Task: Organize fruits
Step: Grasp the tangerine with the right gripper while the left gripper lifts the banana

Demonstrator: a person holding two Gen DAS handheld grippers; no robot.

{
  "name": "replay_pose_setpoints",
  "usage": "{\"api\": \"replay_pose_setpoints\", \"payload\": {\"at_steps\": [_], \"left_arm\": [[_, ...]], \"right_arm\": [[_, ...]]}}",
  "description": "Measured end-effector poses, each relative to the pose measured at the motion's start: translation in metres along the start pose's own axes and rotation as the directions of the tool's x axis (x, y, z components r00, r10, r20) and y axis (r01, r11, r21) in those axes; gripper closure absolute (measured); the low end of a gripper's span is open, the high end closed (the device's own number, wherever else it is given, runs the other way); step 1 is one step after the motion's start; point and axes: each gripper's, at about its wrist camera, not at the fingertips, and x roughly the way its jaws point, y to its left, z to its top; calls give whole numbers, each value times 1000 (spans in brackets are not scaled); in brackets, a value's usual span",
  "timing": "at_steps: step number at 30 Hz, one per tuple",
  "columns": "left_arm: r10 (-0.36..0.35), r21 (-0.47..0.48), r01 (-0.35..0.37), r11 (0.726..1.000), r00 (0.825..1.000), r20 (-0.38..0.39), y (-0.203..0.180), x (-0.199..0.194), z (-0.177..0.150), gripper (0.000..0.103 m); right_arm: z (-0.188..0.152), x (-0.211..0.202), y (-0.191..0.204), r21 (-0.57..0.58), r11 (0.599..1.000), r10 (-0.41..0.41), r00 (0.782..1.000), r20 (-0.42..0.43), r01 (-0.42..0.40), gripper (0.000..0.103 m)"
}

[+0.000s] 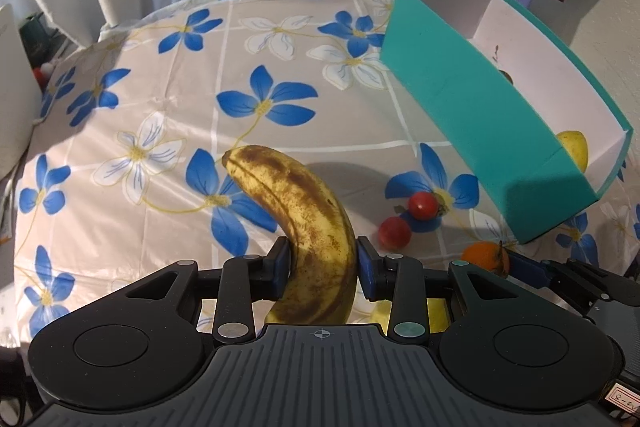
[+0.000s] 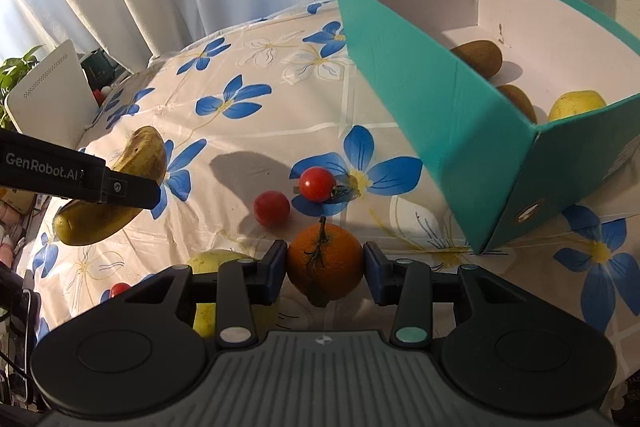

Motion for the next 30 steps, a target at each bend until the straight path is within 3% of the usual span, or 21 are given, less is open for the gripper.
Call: {"api": "replay_pose_setpoints", "payload": {"at_steps": [10, 30], "left_arm": [[-22, 99, 14, 995, 997, 75, -38, -13, 21, 65], [-109, 256, 71, 964, 985, 136, -113, -14, 48, 64]], "right_arm": [[11, -51, -8, 48, 998, -45, 988, 150, 38, 63], [-8, -97, -42, 191, 971, -184, 956, 227, 142, 63]]}}
